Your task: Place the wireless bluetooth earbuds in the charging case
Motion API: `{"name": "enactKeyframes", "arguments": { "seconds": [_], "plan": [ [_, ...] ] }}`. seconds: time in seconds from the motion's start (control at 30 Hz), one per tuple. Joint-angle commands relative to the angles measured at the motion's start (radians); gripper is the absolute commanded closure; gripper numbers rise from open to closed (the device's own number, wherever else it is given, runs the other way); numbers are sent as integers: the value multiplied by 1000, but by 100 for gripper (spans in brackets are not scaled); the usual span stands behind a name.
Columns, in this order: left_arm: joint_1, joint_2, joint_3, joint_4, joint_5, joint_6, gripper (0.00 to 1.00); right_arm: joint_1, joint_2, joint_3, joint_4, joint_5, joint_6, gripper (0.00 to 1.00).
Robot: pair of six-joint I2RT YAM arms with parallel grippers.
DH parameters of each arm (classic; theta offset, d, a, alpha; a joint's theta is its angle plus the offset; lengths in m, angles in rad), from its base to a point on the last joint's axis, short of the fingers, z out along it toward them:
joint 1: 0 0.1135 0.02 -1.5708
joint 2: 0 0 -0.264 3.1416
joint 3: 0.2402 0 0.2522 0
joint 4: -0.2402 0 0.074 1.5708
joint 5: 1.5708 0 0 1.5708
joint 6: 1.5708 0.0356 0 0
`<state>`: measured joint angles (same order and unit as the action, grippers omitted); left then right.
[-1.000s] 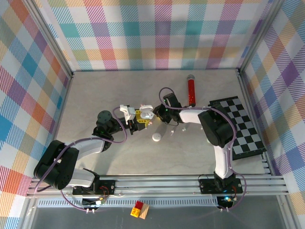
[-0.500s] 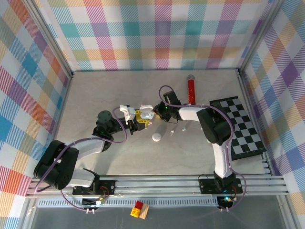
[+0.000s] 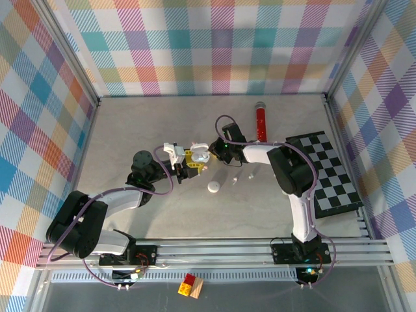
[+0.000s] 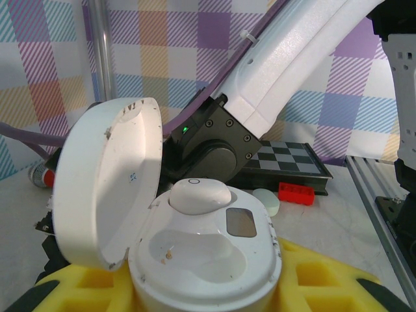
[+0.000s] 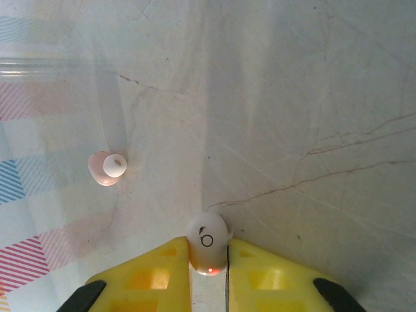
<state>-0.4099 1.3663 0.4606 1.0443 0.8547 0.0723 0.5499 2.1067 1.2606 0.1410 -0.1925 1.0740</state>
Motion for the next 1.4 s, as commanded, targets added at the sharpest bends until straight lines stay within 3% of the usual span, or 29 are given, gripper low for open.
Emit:
{"name": "enactKeyframes", "arguments": {
  "seconds": [0.0, 0.23, 0.5, 0.77, 1.07, 1.2, 1.37],
  "plan": [
    [7, -1, 0, 9, 25, 20, 66, -4, -20, -12, -49, 46, -82, 84],
    [6, -4, -2, -6, 6, 38, 66, -4, -173, -115, -80, 111, -235, 84],
    [-13, 52, 1, 47, -88, 44, 67, -5, -374, -331, -74, 124, -278, 84],
    [-29, 117, 22, 106, -157, 50, 67, -2, -662, -456, -185, 171, -345, 84],
    [-76, 163, 85, 64, -261, 146, 67, 10, -887, -409, -365, 185, -420, 84],
    [-122, 169, 131, -43, -304, 247, 67, 39, -920, -360, -394, 182, -435, 84],
    [-148, 197, 149, -30, -320, 259, 67, 88, -917, -305, -403, 185, -447, 84]
  ]
}}
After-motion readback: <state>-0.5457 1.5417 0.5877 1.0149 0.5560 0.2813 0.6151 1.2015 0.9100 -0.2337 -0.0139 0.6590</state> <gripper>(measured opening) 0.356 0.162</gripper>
